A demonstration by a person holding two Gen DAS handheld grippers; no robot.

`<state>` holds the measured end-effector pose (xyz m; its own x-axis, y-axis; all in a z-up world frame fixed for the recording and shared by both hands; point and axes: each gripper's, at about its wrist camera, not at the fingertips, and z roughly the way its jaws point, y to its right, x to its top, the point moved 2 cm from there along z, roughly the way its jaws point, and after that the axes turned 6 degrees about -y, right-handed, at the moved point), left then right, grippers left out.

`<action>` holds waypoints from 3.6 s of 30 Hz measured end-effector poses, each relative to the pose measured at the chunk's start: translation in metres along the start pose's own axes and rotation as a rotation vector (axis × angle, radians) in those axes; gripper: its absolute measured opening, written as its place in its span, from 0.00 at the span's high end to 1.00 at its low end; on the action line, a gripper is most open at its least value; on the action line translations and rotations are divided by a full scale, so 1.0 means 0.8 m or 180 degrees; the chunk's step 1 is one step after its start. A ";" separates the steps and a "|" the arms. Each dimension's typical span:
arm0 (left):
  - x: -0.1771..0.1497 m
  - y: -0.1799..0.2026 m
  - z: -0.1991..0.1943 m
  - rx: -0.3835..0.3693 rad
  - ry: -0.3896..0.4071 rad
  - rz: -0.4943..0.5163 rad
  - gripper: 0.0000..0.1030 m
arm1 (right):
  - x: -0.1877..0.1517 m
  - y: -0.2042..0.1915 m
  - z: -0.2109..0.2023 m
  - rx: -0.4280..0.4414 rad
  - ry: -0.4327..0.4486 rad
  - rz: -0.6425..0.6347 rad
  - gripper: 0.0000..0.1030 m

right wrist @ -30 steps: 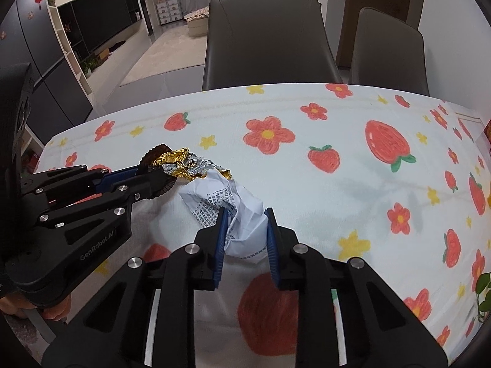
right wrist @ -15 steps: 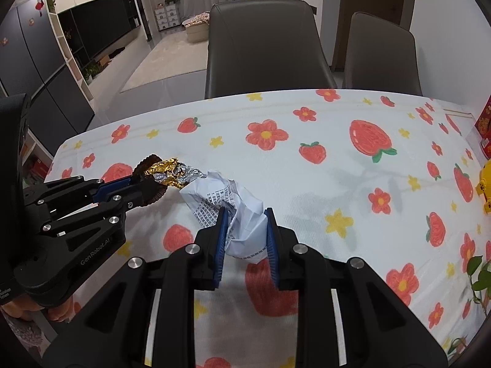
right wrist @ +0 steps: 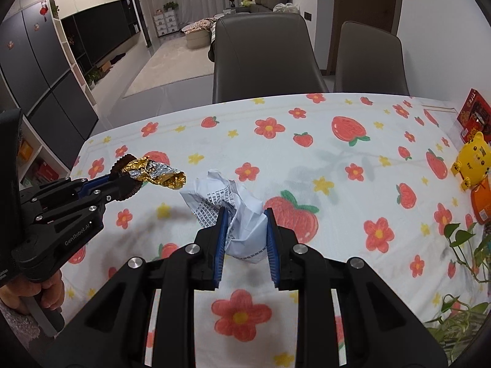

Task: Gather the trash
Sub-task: 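Carry the chocolate wrapper and white paper over the grey bin, then open both tools to drop the wrapper and paper into the bin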

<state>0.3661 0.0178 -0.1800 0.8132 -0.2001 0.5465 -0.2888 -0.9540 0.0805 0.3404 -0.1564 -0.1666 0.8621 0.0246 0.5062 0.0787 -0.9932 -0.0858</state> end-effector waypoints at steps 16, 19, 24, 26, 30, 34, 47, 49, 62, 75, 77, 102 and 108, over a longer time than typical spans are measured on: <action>-0.110 0.020 -0.128 -0.0095 0.0148 0.0319 0.88 | -0.112 -0.034 -0.123 -0.0096 0.0111 0.0195 0.79; -0.130 0.027 -0.144 -0.0144 0.0137 0.0376 0.88 | -0.135 -0.038 -0.144 -0.0140 0.0151 0.0252 0.79; -0.158 0.039 -0.167 -0.0201 0.0126 0.0488 0.88 | -0.172 -0.043 -0.172 -0.0205 0.0197 0.0348 0.79; -0.166 0.043 -0.177 -0.0209 0.0137 0.0529 0.88 | -0.184 -0.045 -0.183 -0.0232 0.0211 0.0367 0.79; -0.180 0.050 -0.196 -0.0252 0.0174 0.0554 0.88 | -0.203 -0.047 -0.204 -0.0264 0.0253 0.0397 0.79; -0.192 0.055 -0.211 -0.0260 0.0199 0.0515 0.88 | -0.214 -0.049 -0.217 -0.0274 0.0278 0.0363 0.79; -0.254 0.083 -0.265 -0.0096 0.0219 0.0332 0.88 | -0.267 -0.040 -0.251 -0.0100 0.0313 0.0193 0.79; -0.265 0.095 -0.273 -0.0083 0.0221 0.0322 0.88 | -0.279 -0.036 -0.259 -0.0076 0.0312 0.0161 0.79; -0.319 0.206 -0.295 -0.0187 0.0116 0.0464 0.88 | -0.370 0.039 -0.311 -0.0056 0.0266 0.0303 0.79; -0.330 0.372 -0.284 -0.0782 0.0016 0.1341 0.88 | -0.484 0.167 -0.388 -0.0660 0.0330 0.1173 0.79; -0.333 0.399 -0.282 -0.0900 -0.0009 0.1507 0.88 | -0.504 0.184 -0.402 -0.0778 0.0344 0.1337 0.79; -0.436 0.656 -0.235 -0.1637 -0.0517 0.2932 0.88 | -0.710 0.297 -0.457 -0.1355 0.0030 0.2796 0.78; -0.448 0.677 -0.214 -0.1565 -0.0660 0.2981 0.85 | -0.716 0.310 -0.439 -0.1284 -0.0070 0.2856 0.67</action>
<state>-0.1684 -0.3889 -0.1897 0.2196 -0.8822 0.4166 -0.9747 -0.2167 0.0549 -0.3097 -0.4566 -0.1762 0.5280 -0.7595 0.3800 -0.7829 -0.6087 -0.1288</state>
